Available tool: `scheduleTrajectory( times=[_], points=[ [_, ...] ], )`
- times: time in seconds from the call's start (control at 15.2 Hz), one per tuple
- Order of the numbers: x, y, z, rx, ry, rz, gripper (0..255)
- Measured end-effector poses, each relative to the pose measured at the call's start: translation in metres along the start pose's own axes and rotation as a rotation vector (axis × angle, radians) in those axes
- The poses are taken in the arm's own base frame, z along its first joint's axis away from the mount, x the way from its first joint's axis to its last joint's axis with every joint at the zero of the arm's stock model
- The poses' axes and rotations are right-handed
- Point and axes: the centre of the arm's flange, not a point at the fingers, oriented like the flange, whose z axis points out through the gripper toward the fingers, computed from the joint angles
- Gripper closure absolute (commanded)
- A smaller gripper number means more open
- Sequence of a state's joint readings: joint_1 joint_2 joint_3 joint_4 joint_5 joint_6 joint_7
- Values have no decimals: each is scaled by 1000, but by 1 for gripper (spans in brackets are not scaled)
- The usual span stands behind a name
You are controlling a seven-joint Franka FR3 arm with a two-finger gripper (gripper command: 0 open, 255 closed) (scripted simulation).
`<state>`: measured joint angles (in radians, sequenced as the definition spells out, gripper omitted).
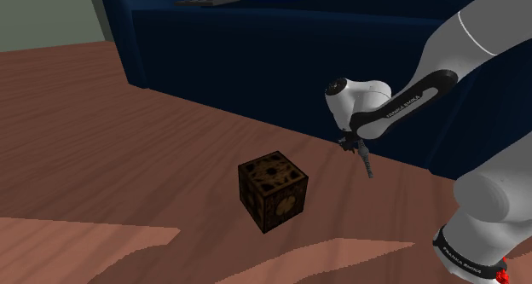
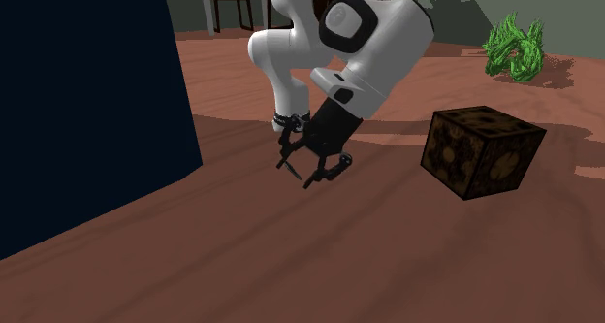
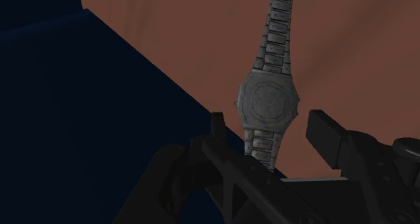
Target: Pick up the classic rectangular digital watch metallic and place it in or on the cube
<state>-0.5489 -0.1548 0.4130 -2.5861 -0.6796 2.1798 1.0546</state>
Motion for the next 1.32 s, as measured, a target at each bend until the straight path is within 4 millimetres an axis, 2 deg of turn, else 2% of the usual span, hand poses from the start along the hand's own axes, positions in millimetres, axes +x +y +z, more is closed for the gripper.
scheduleTrajectory(
  times=[0.66,1.32],
  points=[
    [0,2,-2,0,0,0,255],
    [11,28,-43,0,0,0,255]
  ],
)
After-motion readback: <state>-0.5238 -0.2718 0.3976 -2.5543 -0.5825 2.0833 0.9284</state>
